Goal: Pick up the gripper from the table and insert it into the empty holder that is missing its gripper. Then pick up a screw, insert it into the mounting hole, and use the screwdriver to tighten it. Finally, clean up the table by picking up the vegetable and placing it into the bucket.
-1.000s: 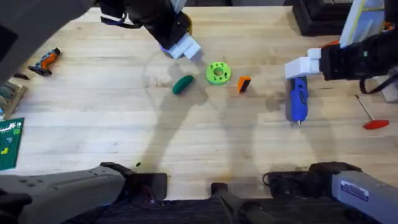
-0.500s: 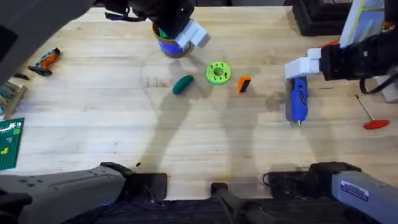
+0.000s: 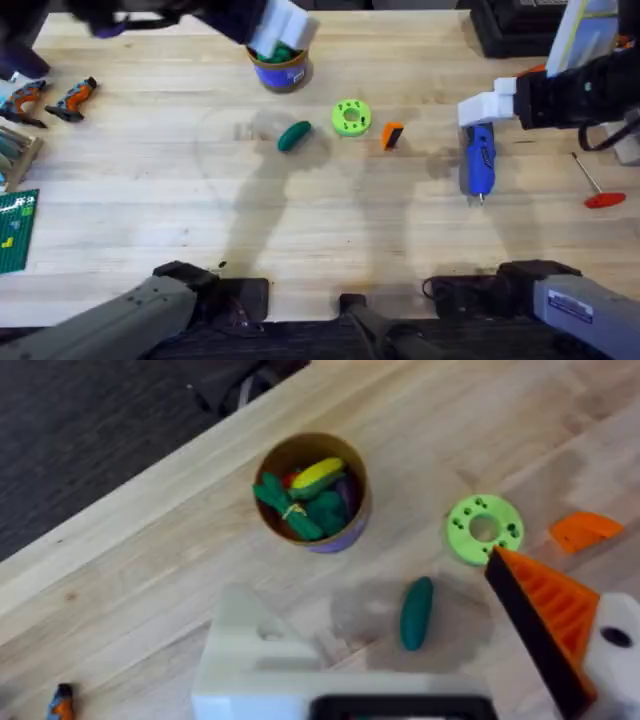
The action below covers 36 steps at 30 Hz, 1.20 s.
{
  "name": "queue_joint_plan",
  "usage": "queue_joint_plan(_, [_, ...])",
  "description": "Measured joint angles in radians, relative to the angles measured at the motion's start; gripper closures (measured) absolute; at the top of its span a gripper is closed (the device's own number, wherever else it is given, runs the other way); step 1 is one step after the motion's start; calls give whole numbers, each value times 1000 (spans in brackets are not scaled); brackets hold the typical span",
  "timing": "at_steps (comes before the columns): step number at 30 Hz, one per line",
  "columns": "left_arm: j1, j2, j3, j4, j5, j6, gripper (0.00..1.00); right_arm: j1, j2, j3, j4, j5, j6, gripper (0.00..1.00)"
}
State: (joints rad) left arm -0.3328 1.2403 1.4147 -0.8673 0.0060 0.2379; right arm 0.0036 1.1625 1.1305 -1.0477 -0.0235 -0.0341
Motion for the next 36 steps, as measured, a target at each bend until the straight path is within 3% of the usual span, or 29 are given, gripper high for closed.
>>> queue_joint_plan(11, [130,-307,-288,163,34,-7,15,0,0,0,0,0,0,12])
queue_joint_plan(19, [189,-591,-615,465,106,-10,15,0,0,0,0,0,0,11])
queue_joint_plan(24, [195,-754,-835,676,128,-35,15,0,0,0,0,0,0,12])
queue_joint_plan(31, [214,-990,-1097,881,107,-201,15,0,0,0,0,0,0,13])
queue_joint_plan(32, [215,-1087,-1214,958,38,-337,15,0,0,0,0,0,0,13])
queue_joint_plan(36, [240,-1105,-1267,1010,-43,-415,15,0,0,0,0,0,0,13])
